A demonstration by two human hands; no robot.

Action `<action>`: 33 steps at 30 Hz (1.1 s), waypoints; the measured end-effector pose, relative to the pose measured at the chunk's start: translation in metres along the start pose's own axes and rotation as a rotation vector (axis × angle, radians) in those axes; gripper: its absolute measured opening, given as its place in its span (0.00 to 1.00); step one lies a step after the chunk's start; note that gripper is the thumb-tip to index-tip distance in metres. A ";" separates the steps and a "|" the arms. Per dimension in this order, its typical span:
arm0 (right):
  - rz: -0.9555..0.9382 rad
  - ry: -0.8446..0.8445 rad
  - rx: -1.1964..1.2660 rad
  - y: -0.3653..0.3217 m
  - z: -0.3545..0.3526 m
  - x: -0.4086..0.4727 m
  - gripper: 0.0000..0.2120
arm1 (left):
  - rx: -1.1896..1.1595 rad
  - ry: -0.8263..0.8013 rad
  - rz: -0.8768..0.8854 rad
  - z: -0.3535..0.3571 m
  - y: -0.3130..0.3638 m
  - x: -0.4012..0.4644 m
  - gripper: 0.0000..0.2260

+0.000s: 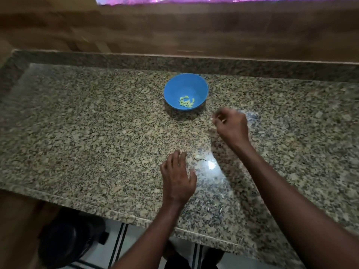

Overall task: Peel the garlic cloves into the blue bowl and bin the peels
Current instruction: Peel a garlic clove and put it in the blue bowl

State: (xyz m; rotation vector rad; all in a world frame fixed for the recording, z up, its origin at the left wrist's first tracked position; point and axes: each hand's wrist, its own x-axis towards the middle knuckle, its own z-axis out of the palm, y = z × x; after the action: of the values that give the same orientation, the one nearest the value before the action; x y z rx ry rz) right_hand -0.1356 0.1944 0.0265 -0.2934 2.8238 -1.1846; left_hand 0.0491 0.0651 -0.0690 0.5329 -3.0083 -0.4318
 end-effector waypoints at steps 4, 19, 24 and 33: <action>-0.163 0.017 -0.081 -0.045 0.020 0.061 0.03 | -0.032 0.003 -0.007 -0.002 0.002 -0.002 0.27; -0.021 -0.235 -0.049 0.025 0.030 -0.071 0.07 | -0.025 0.022 0.019 0.002 0.001 -0.003 0.28; -0.085 -0.254 -0.141 0.033 0.054 -0.093 0.07 | -0.006 0.030 0.031 0.001 0.001 -0.002 0.27; 0.221 -0.337 0.159 0.021 0.023 -0.087 0.05 | -0.178 0.014 -0.010 -0.006 0.000 -0.003 0.25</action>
State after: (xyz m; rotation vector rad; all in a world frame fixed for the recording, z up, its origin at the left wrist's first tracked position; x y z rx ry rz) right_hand -0.0502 0.2107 -0.0057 -0.1491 2.3891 -1.1764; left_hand 0.0522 0.0644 -0.0633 0.5334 -2.9159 -0.6853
